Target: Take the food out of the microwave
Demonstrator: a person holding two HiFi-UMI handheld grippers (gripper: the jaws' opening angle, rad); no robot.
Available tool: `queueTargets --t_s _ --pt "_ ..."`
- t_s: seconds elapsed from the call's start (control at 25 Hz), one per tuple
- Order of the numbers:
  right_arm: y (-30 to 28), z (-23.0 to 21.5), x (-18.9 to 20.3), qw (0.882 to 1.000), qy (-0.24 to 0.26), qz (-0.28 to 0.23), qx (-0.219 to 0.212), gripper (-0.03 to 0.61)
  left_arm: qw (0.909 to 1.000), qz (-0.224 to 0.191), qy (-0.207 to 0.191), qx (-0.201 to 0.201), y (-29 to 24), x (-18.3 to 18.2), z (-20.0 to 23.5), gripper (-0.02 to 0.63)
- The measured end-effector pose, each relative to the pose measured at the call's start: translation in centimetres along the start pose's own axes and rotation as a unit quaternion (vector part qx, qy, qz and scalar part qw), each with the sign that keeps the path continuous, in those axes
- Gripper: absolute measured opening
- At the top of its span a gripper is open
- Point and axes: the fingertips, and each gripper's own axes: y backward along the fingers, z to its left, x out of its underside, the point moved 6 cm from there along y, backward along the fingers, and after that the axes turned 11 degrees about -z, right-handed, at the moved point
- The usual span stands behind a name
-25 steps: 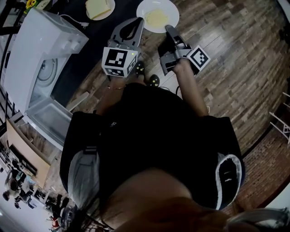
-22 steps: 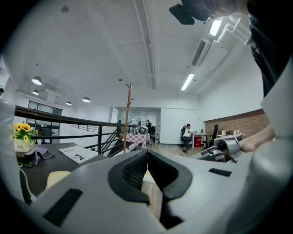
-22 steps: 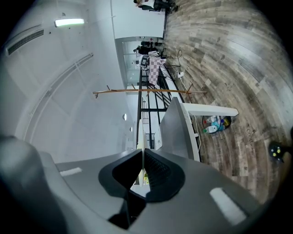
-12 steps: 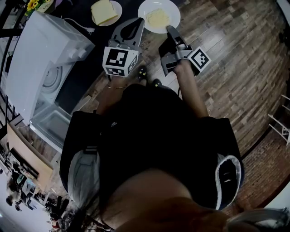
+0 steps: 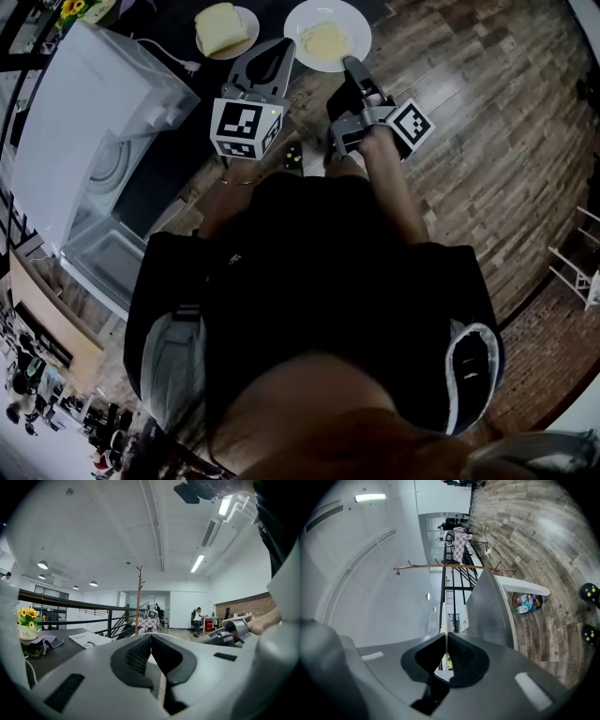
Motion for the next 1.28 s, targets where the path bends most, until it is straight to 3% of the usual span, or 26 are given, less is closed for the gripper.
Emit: queueTargets --t_s 0.4,0.88,1.28 --pt "-1.4 0.3 -3.0 0.999 -0.002 0.045 -0.005 0.012 0.9995 -0.001 -0.002 -0.032 -2.4 0.0 -2.1 0.008" --pt "-1.5 -0.1 -6.1 0.998 -0.001 0.07 -0.004 0.012 0.9994 0.023 -0.011 0.023 -4.3 -0.1 -3.0 0.008" --pt "-1.4 -0.6 -6.0 0.997 -0.003 0.081 0.007 0.012 0.9979 0.061 0.011 0.02 -2.9 0.9 -1.9 0.008"
